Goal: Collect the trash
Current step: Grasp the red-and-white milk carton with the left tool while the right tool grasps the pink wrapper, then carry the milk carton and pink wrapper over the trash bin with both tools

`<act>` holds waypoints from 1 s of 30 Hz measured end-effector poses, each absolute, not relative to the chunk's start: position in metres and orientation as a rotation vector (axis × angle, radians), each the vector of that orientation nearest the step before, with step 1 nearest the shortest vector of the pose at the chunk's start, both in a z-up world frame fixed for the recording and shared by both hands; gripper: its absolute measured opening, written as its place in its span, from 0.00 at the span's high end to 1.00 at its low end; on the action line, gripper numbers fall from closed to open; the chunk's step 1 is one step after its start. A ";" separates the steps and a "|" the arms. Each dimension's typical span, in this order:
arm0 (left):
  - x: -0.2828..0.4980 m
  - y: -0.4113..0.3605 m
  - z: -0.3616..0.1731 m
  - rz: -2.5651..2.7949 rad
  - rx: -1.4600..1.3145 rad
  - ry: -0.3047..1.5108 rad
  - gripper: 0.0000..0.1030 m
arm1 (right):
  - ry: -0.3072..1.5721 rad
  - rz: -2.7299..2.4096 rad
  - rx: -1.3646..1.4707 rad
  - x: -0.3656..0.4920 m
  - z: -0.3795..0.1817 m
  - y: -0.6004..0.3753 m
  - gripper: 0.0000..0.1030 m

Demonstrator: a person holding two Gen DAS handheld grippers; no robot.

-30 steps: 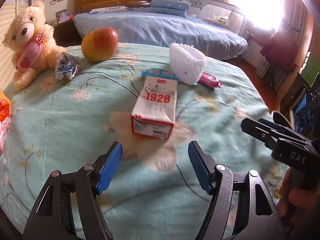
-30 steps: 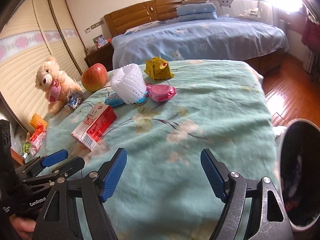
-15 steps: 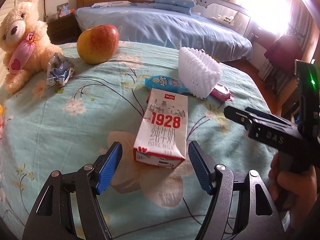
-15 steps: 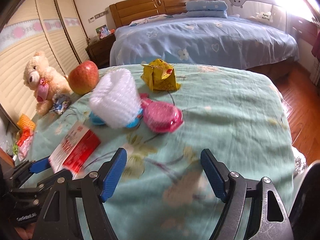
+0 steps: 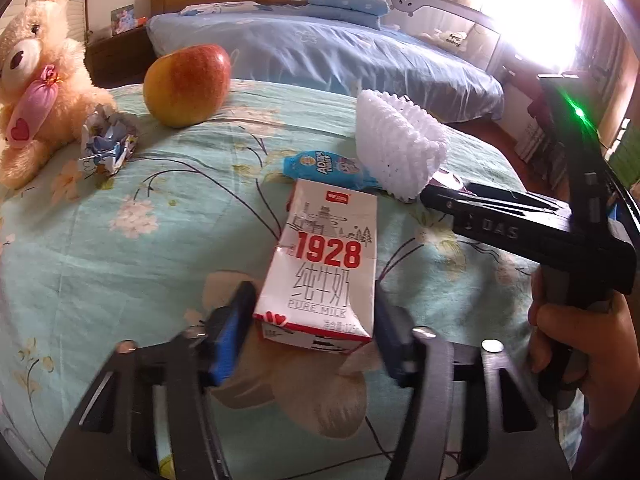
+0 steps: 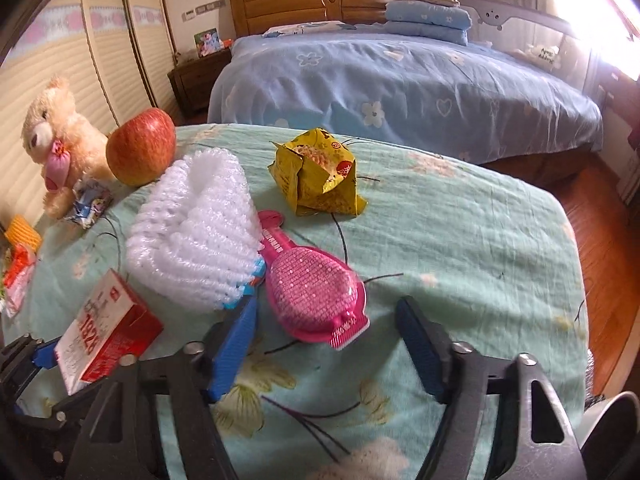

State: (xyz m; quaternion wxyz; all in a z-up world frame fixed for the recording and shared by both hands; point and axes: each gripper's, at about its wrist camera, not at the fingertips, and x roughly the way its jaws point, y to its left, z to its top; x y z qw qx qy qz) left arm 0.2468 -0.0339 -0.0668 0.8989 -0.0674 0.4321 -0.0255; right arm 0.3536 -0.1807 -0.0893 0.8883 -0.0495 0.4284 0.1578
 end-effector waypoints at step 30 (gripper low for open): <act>0.185 -0.092 -0.053 -0.258 -0.113 0.866 0.54 | 0.837 0.219 0.123 0.220 -0.071 -0.259 0.58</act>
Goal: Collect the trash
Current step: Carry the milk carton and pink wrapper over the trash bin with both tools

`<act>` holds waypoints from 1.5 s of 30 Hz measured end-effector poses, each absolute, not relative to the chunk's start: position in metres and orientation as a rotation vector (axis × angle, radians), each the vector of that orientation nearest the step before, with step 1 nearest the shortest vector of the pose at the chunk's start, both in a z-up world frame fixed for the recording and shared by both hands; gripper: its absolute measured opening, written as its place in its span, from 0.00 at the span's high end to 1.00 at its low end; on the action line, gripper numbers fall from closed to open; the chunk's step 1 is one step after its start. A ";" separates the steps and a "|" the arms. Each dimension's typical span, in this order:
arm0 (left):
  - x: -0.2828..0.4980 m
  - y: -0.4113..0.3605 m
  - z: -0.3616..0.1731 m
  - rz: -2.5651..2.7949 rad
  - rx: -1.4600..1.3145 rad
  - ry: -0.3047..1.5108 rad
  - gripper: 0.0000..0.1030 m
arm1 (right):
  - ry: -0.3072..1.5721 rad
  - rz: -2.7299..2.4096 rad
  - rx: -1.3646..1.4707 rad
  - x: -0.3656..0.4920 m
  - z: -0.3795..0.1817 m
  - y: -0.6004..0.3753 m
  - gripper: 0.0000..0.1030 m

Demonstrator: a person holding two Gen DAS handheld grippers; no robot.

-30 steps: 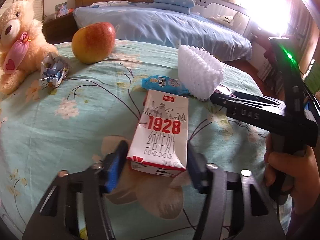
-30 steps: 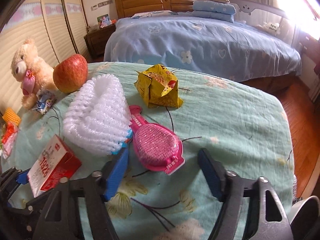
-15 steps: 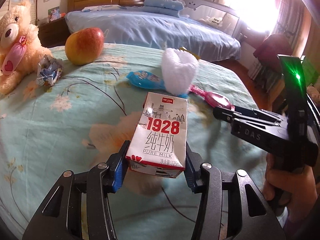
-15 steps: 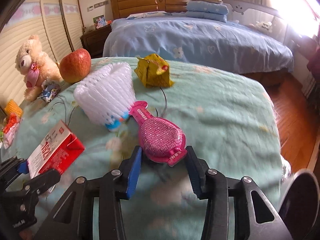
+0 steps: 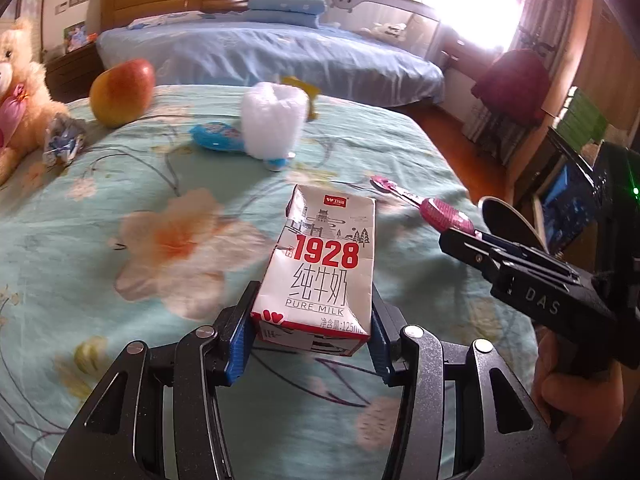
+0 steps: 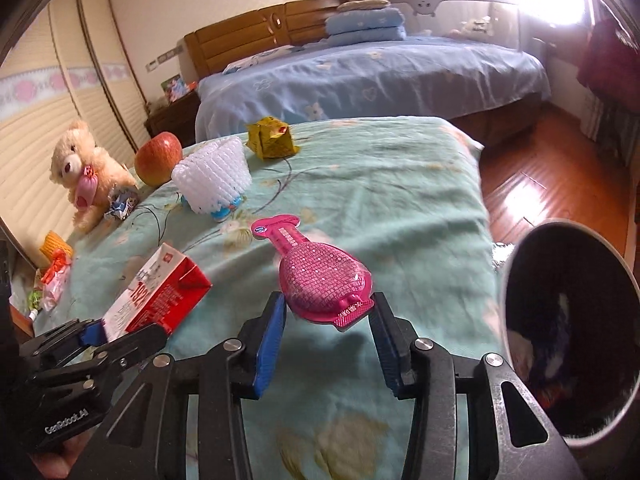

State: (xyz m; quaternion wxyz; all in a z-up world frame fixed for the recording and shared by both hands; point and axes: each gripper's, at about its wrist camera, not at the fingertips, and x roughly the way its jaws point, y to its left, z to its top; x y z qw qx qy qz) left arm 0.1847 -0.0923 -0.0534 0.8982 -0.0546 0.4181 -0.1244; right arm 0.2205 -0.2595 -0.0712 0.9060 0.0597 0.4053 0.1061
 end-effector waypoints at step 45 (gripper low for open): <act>0.164 -0.224 -0.036 -0.499 0.051 0.842 0.54 | 0.751 0.000 0.254 0.140 -0.057 -0.383 0.58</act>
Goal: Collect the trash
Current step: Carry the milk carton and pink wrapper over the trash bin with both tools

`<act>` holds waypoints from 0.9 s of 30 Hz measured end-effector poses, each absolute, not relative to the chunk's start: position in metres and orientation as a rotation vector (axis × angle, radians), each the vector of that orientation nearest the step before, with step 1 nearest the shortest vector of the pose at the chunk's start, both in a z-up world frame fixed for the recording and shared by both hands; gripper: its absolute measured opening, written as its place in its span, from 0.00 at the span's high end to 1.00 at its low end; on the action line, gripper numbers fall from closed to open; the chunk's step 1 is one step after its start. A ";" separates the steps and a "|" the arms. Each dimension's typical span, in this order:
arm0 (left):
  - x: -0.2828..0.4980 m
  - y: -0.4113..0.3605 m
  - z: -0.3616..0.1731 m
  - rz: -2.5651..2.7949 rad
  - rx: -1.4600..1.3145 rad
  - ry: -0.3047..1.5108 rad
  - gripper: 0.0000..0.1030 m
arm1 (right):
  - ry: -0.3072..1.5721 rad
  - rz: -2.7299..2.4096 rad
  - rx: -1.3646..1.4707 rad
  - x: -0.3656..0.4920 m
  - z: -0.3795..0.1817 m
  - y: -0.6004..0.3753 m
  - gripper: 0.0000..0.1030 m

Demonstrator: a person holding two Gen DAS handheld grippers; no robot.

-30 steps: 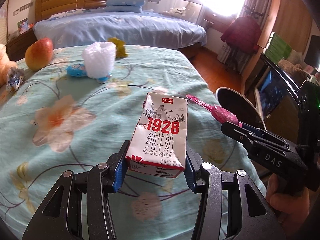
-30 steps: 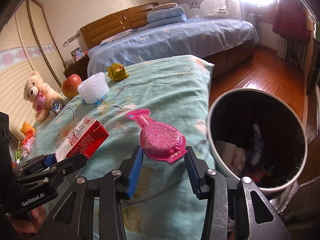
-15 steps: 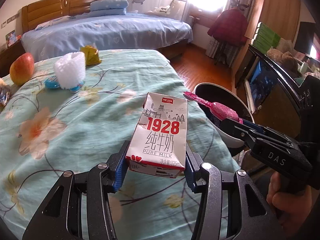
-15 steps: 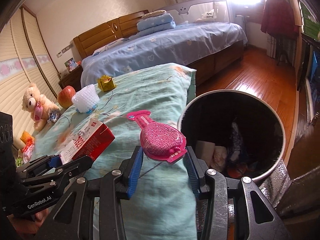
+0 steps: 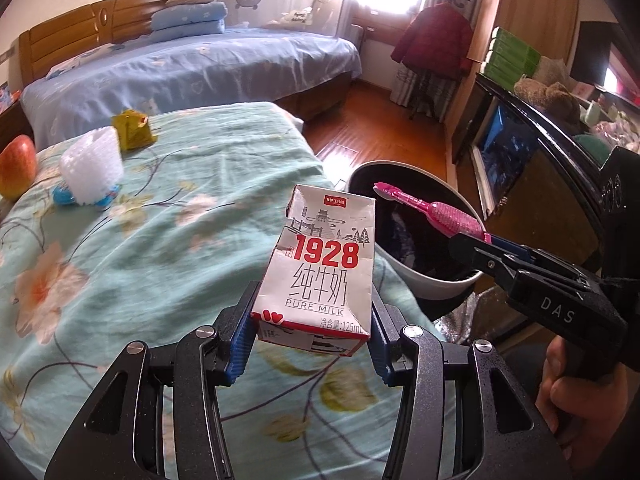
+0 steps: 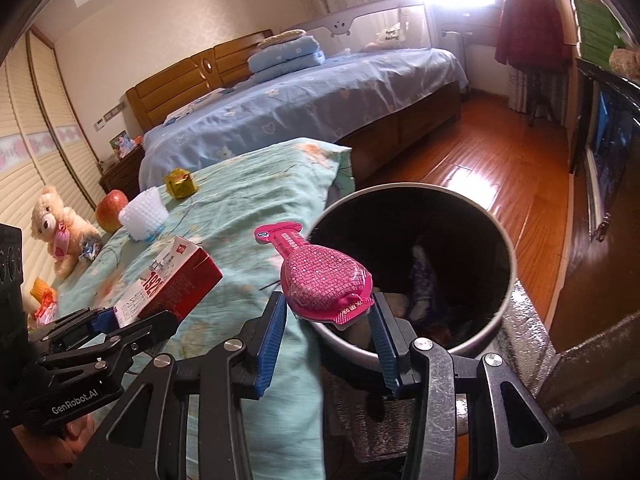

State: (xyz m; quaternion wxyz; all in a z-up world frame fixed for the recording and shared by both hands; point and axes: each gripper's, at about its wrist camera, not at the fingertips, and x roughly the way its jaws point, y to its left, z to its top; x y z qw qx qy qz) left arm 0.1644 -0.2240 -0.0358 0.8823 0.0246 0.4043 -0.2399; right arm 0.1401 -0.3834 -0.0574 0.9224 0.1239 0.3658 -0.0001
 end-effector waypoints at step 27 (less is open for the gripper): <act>0.179 -0.295 -0.031 -0.579 0.149 0.833 0.54 | 0.770 -0.125 0.273 0.148 -0.070 -0.440 0.58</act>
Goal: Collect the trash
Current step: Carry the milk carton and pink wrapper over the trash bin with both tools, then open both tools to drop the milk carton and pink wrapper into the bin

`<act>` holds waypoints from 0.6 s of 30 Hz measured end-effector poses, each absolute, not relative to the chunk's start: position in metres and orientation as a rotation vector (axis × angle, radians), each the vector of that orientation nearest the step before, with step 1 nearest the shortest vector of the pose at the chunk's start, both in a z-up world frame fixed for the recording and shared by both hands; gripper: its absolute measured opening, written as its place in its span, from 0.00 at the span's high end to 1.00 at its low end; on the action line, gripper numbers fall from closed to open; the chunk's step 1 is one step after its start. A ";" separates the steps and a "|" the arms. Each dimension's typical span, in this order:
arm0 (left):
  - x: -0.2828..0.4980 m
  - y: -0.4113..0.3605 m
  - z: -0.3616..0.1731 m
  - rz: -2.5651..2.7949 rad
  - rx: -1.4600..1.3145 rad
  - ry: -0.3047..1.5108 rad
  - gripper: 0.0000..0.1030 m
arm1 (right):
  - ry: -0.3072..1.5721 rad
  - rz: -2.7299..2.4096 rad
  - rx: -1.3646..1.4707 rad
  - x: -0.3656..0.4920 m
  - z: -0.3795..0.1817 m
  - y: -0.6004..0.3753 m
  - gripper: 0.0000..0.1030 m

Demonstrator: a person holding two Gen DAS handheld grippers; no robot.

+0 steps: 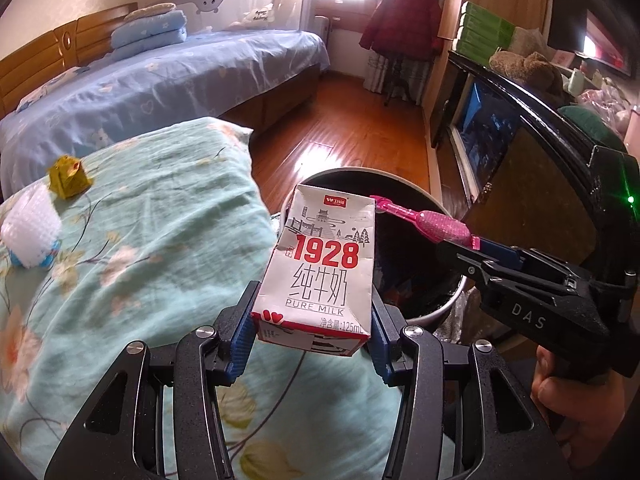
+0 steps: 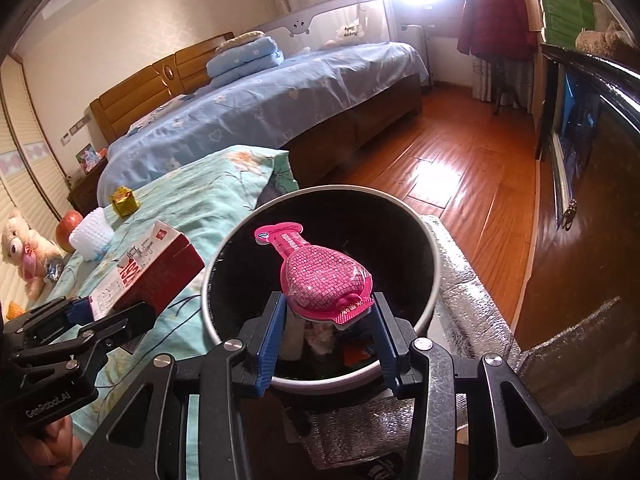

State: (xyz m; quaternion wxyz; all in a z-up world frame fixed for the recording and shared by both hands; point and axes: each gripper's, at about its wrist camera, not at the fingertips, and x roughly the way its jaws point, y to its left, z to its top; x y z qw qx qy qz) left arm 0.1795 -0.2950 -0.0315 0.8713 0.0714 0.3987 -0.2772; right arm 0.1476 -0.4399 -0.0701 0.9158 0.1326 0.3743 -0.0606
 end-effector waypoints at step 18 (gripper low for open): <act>0.203 -0.316 -0.040 -0.594 0.144 0.873 0.53 | 0.789 -0.146 0.283 0.164 -0.072 -0.460 0.58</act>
